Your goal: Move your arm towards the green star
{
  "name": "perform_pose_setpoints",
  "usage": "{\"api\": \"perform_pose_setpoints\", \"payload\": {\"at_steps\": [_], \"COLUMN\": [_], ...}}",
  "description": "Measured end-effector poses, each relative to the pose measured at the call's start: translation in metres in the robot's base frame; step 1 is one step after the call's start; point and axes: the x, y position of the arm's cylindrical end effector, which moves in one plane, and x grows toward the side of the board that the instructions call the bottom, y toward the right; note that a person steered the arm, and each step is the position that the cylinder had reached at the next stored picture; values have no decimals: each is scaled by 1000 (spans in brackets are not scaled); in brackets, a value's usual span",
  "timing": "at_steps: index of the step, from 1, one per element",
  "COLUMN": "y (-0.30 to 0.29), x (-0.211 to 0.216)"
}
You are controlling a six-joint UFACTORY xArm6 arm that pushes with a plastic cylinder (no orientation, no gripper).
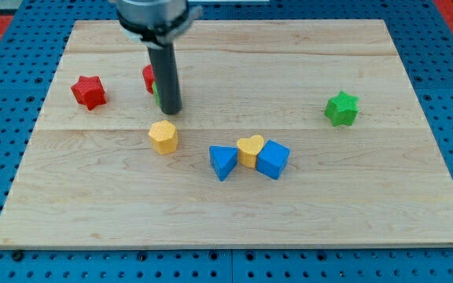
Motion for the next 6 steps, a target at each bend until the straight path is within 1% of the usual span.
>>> {"api": "perform_pose_setpoints", "payload": {"at_steps": [1, 2, 3, 4, 5, 6], "y": [21, 125, 230, 326, 348, 273], "x": [3, -12, -47, -45, -1, 27]}}
